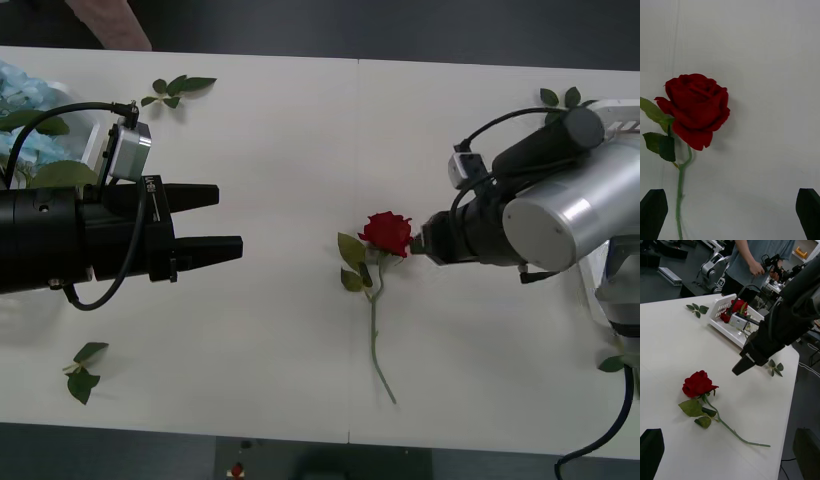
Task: Put the red flowers into the right box and the blue flowers into the left box
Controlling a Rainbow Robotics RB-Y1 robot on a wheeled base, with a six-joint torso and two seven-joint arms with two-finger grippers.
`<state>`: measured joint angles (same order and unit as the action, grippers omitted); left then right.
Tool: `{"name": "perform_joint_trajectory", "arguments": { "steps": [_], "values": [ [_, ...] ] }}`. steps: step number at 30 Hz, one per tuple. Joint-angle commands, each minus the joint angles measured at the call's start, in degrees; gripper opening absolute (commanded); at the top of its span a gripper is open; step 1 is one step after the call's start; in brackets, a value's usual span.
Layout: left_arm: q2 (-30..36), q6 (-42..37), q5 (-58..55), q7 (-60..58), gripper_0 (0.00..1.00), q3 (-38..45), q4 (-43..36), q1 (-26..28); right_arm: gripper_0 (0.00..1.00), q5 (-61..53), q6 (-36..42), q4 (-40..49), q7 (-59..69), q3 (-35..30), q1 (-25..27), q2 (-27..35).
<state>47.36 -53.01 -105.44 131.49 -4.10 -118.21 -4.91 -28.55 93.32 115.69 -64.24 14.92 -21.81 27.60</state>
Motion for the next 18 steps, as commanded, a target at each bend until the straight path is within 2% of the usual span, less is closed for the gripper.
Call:
{"name": "perform_joint_trajectory", "arguments": {
  "steps": [1,7,18],
  "values": [
    [0.7,-0.3,-0.5,1.5,1.00,0.1,-1.5,-0.9,1.00,3.3,-3.1,-1.9,-0.2,1.6,-1.4,-2.7],
    [0.7,-0.3,-0.5,1.5,1.00,0.1,-1.5,-0.9,1.00,8.0,-7.6,-6.7,1.2,5.8,-2.1,-5.4],
    [0.7,-0.3,-0.5,1.5,1.00,0.1,-1.5,-0.9,1.00,13.9,-11.9,-17.1,3.6,9.7,-4.9,-9.2]
  ]
}}
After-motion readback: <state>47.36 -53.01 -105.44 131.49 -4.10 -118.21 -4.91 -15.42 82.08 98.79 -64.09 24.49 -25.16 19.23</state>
